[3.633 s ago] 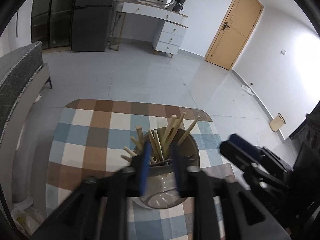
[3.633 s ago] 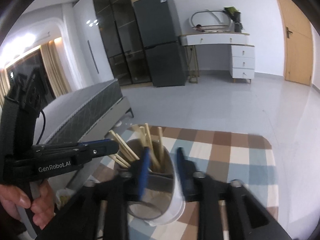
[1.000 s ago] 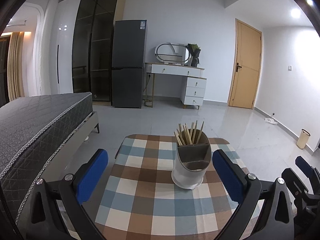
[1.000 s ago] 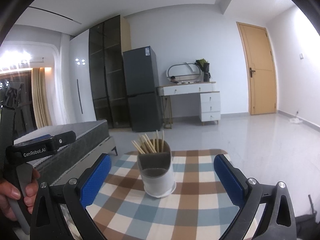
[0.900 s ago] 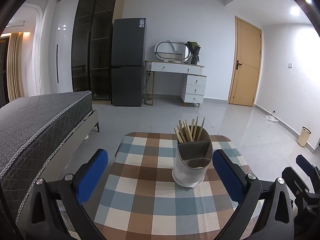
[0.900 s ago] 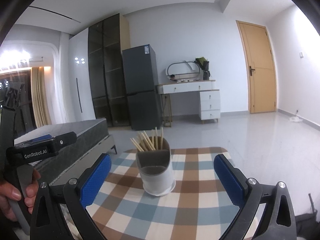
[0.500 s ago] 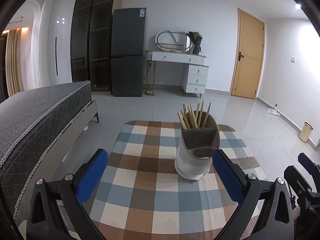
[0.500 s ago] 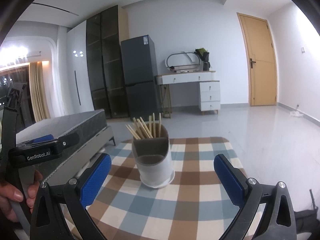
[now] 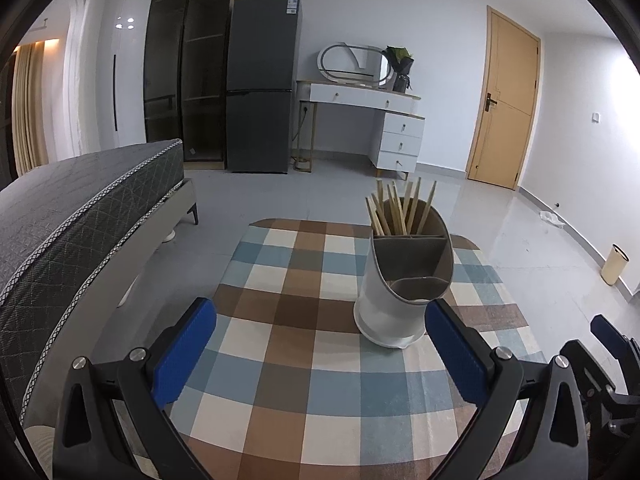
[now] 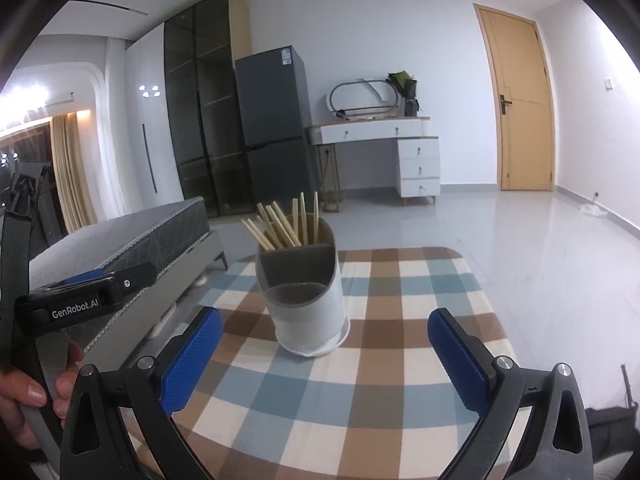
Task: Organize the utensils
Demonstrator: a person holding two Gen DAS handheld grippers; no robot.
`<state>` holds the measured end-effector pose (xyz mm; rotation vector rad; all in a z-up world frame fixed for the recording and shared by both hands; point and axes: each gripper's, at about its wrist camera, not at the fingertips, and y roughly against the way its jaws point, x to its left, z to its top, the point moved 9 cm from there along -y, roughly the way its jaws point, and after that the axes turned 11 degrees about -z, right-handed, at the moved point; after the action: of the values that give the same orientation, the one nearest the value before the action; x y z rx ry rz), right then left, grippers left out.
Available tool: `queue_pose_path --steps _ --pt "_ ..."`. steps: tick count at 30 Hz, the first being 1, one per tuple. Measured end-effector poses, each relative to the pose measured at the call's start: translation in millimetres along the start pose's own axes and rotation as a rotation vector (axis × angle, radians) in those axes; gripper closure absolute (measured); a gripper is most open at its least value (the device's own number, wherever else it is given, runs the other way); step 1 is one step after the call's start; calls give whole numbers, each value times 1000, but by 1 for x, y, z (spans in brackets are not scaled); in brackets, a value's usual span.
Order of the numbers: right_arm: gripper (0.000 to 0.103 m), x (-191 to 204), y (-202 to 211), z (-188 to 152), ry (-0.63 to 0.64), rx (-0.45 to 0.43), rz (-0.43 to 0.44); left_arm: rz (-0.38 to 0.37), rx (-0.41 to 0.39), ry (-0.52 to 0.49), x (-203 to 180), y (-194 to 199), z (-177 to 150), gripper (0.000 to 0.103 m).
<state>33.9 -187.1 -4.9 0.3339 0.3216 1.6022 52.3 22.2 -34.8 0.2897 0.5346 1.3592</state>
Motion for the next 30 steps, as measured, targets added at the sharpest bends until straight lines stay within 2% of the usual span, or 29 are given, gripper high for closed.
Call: queue_pose_path --steps 9,16,30 --pt "0 2 -1 -2 12 5 -6 -22 9 -6 -4 -1 -1 1" --pt "0 2 -1 -3 10 8 -2 -17 13 22 1 -2 -2 1" --pt "0 9 -5 -11 25 28 7 -14 4 0 -3 -1 -2 1"
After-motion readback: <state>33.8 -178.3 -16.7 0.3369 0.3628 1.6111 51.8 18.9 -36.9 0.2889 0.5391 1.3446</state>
